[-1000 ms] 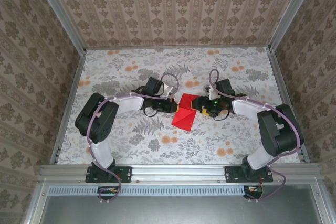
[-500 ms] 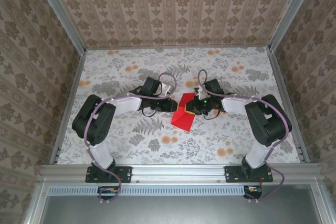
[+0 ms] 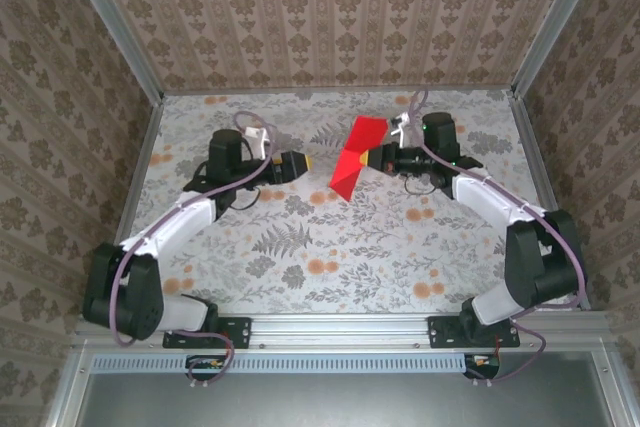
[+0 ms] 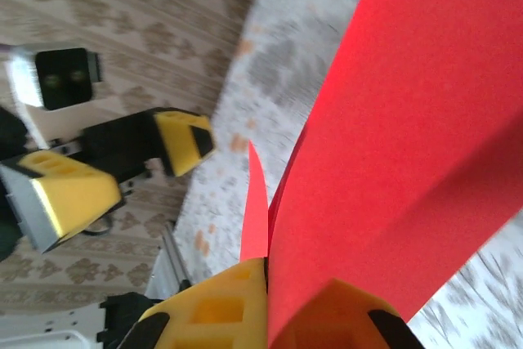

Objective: Fold a paper plane with a square sheet of paper (fold left side to right side)

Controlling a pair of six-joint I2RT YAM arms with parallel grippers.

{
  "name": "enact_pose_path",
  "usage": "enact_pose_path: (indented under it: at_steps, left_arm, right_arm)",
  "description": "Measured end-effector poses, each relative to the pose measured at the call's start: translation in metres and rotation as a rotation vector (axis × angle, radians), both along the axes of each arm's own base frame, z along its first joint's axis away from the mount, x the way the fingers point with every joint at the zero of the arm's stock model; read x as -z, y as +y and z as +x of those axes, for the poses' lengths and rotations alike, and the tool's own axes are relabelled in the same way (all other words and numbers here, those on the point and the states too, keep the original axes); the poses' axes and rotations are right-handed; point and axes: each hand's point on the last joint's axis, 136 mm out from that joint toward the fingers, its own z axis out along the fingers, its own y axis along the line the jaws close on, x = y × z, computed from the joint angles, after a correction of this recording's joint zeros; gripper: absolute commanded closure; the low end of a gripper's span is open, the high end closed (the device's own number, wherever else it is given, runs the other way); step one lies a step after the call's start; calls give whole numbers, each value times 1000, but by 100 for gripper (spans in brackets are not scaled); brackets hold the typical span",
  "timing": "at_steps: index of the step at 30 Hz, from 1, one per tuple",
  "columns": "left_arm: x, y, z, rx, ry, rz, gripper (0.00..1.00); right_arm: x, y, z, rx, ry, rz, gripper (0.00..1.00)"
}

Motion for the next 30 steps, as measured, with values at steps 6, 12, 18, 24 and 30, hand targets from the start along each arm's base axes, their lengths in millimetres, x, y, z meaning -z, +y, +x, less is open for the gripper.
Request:
enact_pose_path:
  at_steps: [6, 12, 18, 24, 30]
  left_arm:
    - [-60, -8, -12, 70, -96, -167, 0]
    - [-86, -24, -22, 152, -122, -254, 4]
    - [-97, -43, -29, 235, -118, -309, 18]
    - [-101, -46, -32, 260, -113, -334, 60]
    - [-102, -46, -32, 259, -113, -335, 88]
  right_arm:
    - [-76, 17, -10, -159, -208, 81, 95]
    - [-101, 36, -31, -284, -270, 120, 94]
    - [-102, 47, -44, -344, -271, 135, 93]
    - [-101, 47, -45, -346, -261, 134, 88]
    - [-93, 45, -44, -334, -236, 117, 78]
